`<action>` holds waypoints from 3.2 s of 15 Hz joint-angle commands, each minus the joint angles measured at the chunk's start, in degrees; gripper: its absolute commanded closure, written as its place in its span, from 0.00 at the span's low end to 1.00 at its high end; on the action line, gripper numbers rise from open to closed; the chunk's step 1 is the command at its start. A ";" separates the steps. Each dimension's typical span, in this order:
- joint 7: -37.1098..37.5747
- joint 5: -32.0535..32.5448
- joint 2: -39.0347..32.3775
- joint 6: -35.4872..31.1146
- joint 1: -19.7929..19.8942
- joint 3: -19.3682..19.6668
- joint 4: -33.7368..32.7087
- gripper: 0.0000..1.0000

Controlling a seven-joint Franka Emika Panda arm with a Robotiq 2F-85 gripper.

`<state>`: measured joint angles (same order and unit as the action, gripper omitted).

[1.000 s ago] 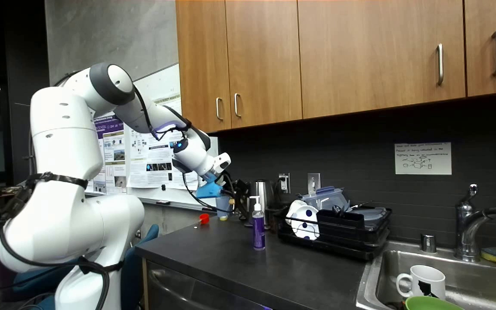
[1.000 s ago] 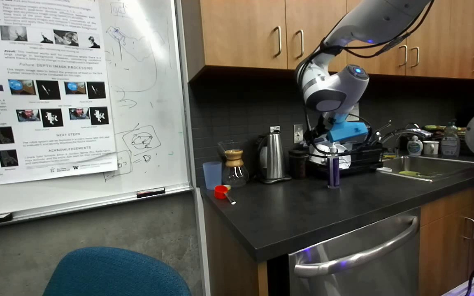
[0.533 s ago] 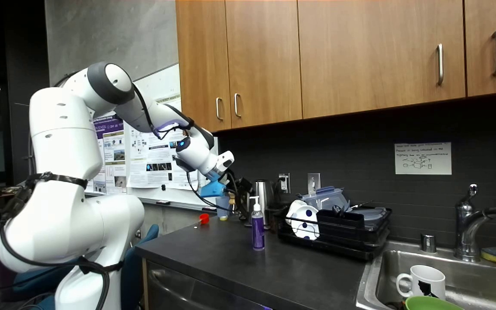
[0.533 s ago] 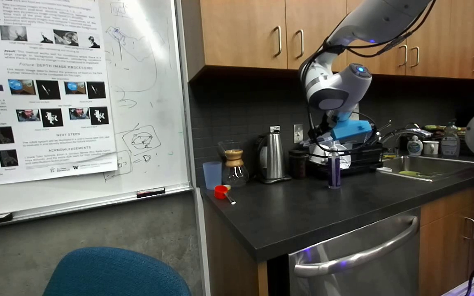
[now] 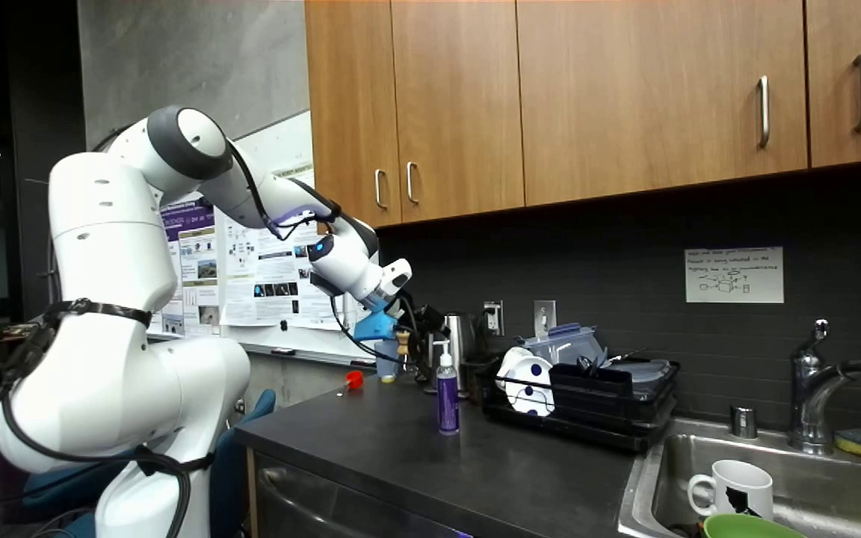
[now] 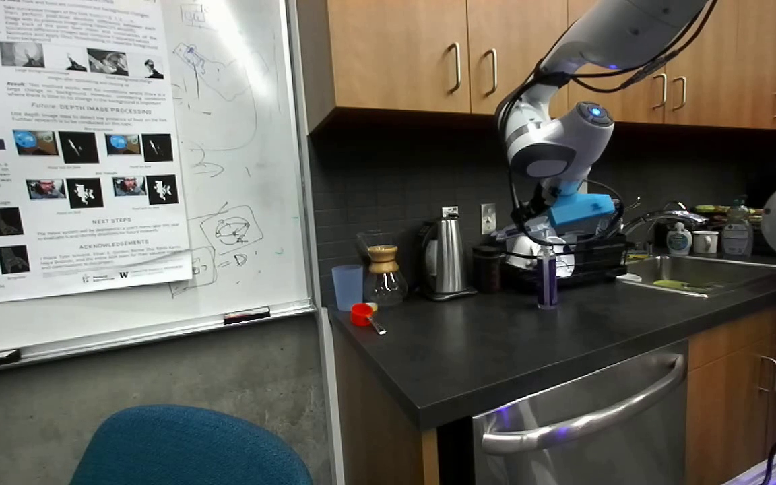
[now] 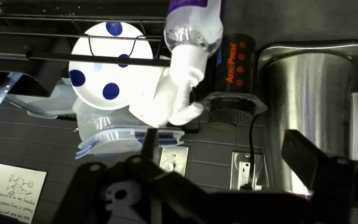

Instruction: Move the purple bottle to the right and then lay it in the counter

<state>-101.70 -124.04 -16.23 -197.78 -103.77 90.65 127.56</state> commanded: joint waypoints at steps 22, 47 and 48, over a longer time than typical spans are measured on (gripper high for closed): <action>0.10 -0.33 7.22 3.10 -0.67 -0.26 0.05 0.97; 22.34 26.51 35.71 -3.24 -9.83 1.11 6.26 0.11; 20.88 25.95 36.09 -5.56 -10.77 0.88 5.88 0.03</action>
<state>-78.59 -97.34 20.16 -197.17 -111.74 91.86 134.63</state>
